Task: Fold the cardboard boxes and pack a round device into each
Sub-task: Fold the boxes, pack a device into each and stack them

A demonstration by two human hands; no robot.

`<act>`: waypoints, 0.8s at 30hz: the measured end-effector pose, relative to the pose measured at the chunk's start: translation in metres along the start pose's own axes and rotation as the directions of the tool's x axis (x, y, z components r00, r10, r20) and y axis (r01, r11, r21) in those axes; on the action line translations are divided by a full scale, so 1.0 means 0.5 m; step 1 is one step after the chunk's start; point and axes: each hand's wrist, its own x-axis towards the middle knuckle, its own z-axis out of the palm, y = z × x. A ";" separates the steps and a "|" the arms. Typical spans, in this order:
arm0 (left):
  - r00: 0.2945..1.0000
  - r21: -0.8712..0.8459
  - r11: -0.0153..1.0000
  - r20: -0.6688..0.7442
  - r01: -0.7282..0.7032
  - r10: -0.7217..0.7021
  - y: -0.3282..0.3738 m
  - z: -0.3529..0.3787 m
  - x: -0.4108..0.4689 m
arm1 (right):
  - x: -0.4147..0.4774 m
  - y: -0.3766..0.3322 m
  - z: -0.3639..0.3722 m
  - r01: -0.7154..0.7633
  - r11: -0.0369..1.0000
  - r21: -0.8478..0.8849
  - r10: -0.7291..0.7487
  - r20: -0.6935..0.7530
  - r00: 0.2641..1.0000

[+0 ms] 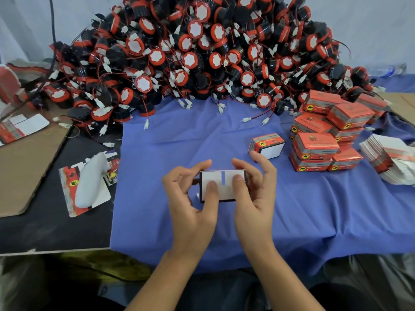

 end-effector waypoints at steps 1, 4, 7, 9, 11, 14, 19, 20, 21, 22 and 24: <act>1.000 0.015 1.000 0.010 0.018 -0.018 0.004 0.003 0.003 | 0.000 0.002 -0.001 -0.002 0.999 -0.048 0.002 0.003 1.000; 0.995 0.095 0.992 0.048 0.088 -0.093 0.008 0.009 0.015 | -0.001 0.006 -0.003 -0.050 0.988 -0.143 0.048 -0.017 0.999; 0.971 0.073 0.972 0.072 0.222 -0.227 0.009 0.014 0.023 | 0.003 -0.003 -0.003 -0.089 0.987 -0.137 0.085 -0.033 0.996; 0.955 0.043 0.959 0.088 0.280 -0.283 0.011 0.014 0.027 | 0.007 -0.010 -0.002 -0.114 0.987 -0.113 0.111 -0.027 0.993; 0.949 0.025 0.954 0.102 0.298 -0.299 0.015 0.014 0.030 | 0.014 -0.015 -0.003 -0.126 0.986 -0.109 0.125 -0.015 0.992; 0.940 -0.024 0.945 0.108 0.327 -0.323 0.024 0.018 0.030 | 0.023 -0.019 -0.005 -0.129 0.986 -0.107 0.132 0.018 0.991; 0.953 -0.002 0.957 0.092 0.289 -0.287 0.037 0.028 0.031 | 0.024 -0.018 -0.003 -0.106 0.988 -0.116 0.111 0.042 0.993; 0.952 -0.012 0.955 0.085 0.295 -0.293 0.037 0.030 0.031 | 0.023 -0.018 -0.002 -0.103 0.988 -0.119 0.109 0.046 0.993; 0.952 -0.021 0.954 0.076 0.300 -0.298 0.037 0.031 0.031 | 0.023 -0.019 -0.001 -0.102 0.988 -0.119 0.109 0.051 0.993; 0.951 -0.026 0.953 0.064 0.303 -0.301 0.038 0.033 0.033 | 0.024 -0.021 -0.001 -0.110 0.988 -0.111 0.117 0.059 0.991; 0.950 -0.036 0.950 0.045 0.310 -0.308 0.037 0.034 0.037 | 0.028 -0.024 -0.003 -0.145 0.986 -0.083 0.152 0.087 0.985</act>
